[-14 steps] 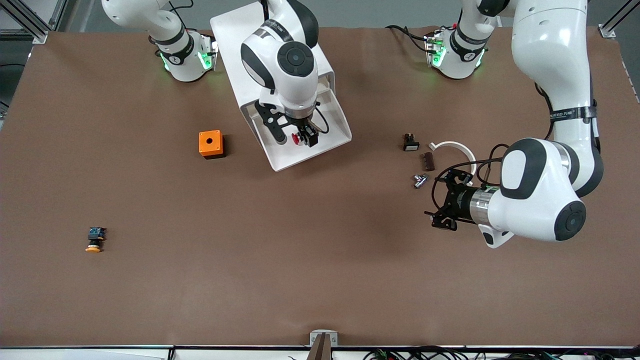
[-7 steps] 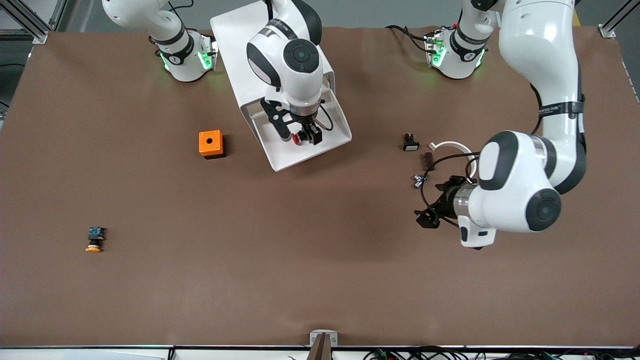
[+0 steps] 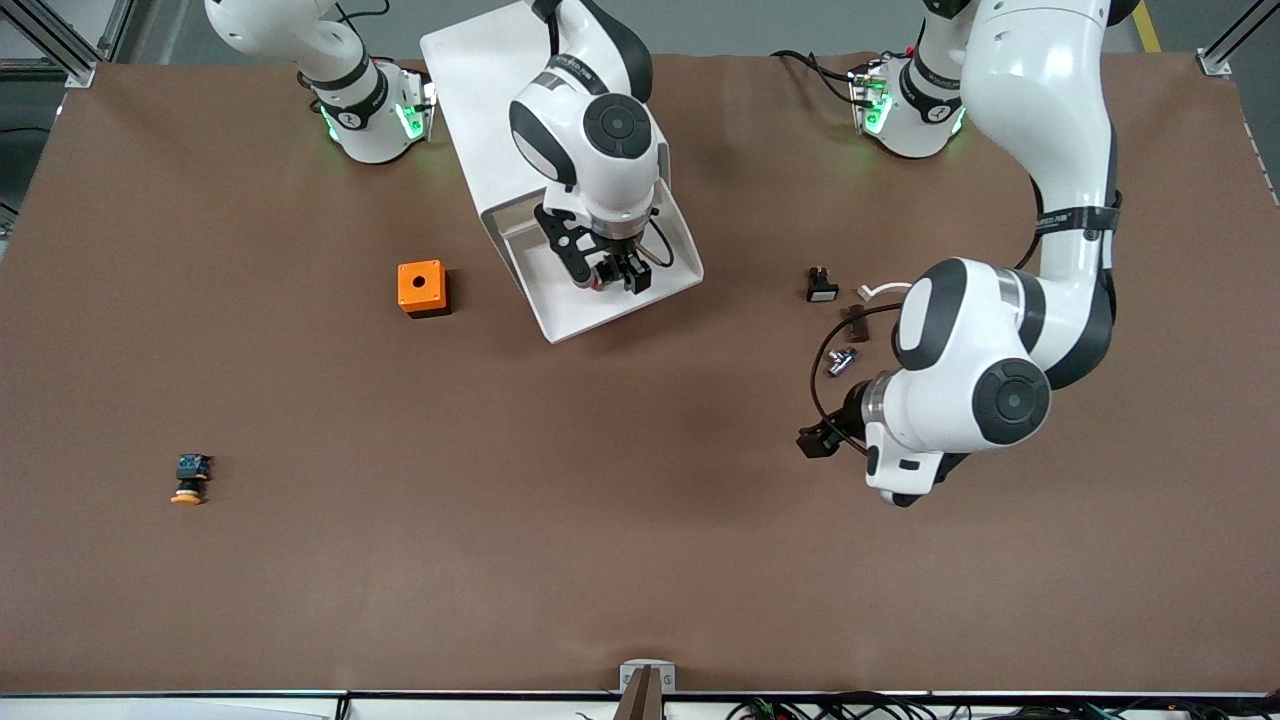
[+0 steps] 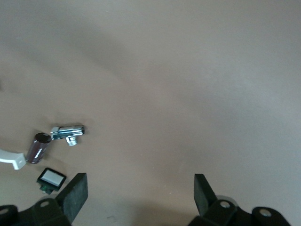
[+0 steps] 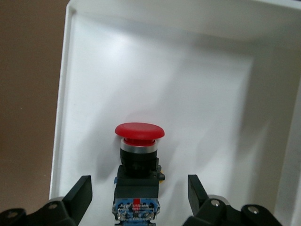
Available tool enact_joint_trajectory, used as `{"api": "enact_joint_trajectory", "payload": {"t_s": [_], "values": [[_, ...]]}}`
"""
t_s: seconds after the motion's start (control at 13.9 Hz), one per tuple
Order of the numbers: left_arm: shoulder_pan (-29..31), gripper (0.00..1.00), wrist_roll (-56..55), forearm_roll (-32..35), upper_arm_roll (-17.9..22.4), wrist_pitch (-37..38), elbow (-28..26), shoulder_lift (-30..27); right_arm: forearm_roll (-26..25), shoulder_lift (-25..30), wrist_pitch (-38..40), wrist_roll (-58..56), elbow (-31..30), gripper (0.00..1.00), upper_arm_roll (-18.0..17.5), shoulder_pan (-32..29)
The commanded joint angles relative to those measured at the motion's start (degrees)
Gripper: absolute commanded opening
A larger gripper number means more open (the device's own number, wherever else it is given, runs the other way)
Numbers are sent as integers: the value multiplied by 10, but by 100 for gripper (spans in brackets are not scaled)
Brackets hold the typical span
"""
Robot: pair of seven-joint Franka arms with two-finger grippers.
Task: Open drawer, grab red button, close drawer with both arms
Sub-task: 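Lift the red button out while the left gripper reaches the drawer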
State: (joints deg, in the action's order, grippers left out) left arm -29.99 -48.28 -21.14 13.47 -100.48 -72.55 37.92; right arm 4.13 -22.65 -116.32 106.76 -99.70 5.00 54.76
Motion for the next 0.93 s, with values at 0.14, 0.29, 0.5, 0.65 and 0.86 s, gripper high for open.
{"api": "enact_joint_trajectory", "payload": {"t_s": [0.14,0.29,0.5,0.65,0.86], "values": [[-45,99,59,27,0,-47,-28,-7,1,-5,-2,6,-1,58,6,8],[-63,99,73,27,-6,-71,-48,-11,2,-5,-2,6,-1,29,6,8],[-82,99,73,30,-6,-82,-72,-24,4,-4,0,8,3,0,6,7],[-87,99,74,31,-8,-85,-94,-35,4,-1,5,2,15,0,6,0],[-80,99,82,15,-15,-103,-101,-29,6,12,73,-43,70,0,7,-28]]}}
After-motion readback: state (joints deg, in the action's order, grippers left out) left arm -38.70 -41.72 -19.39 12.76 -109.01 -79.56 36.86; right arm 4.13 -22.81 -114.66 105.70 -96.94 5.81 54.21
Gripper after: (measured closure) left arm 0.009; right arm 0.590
